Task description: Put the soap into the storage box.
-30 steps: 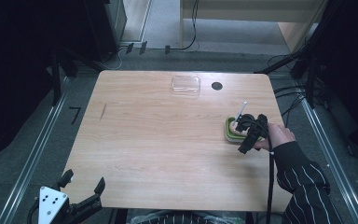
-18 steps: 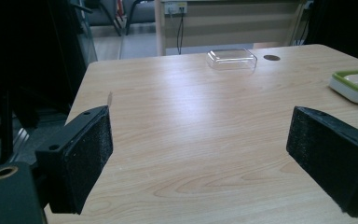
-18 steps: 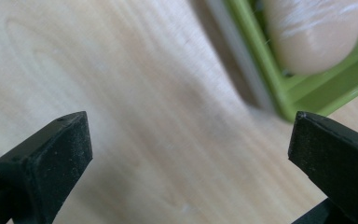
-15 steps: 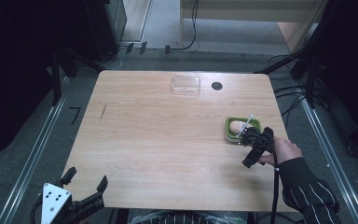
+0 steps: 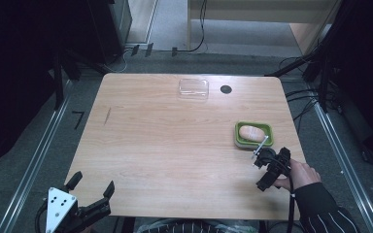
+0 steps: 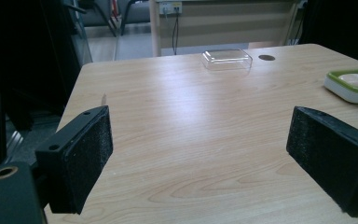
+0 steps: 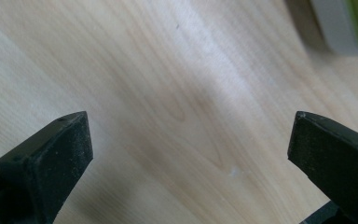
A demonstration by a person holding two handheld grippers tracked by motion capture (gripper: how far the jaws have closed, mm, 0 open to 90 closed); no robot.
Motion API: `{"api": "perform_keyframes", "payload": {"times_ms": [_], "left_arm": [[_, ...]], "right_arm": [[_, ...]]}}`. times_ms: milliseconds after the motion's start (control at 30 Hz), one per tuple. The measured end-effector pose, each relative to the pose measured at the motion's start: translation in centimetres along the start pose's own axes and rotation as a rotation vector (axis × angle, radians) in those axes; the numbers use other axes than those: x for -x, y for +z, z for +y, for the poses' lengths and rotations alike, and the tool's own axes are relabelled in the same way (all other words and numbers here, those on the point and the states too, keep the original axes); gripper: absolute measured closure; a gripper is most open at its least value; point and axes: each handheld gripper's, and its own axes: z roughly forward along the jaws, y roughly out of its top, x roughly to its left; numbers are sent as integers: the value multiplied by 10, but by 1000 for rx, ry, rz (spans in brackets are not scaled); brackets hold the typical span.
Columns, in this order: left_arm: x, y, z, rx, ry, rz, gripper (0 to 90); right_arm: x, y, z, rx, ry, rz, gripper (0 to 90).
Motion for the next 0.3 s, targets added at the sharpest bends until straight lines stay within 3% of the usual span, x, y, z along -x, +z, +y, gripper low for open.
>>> {"api": "perform_keyframes", "payload": {"times_ms": [300], "left_arm": [[1, 1, 1, -2, 3, -1, 72]], "right_arm": [[-1, 13, -11, -35, 7, 19, 5]]}}
